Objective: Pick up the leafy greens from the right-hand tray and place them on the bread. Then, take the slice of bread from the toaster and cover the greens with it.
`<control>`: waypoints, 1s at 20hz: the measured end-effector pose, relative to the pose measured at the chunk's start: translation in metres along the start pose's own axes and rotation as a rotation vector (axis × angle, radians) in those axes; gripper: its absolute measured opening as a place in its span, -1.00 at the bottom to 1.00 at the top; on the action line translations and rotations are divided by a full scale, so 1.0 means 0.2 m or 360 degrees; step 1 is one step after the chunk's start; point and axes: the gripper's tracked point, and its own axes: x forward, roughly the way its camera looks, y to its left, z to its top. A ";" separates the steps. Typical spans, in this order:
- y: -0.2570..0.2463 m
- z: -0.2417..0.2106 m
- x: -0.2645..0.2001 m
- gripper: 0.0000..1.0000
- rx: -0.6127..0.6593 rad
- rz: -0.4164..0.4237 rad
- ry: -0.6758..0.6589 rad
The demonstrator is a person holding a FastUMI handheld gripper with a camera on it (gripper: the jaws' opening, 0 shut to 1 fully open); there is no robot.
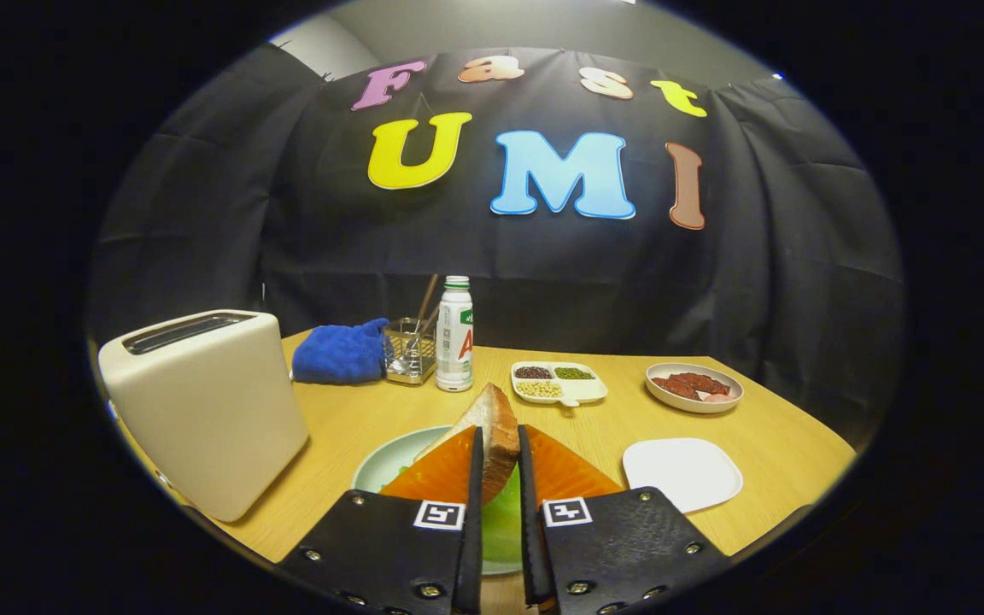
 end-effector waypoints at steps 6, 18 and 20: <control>-0.09 -0.05 0.01 -0.46 0.0024 -0.0044 0.0053; -0.42 0.13 -0.09 -0.28 0.0129 -0.0104 -0.0139; -0.50 0.16 -0.11 -0.29 0.0123 -0.0066 -0.0170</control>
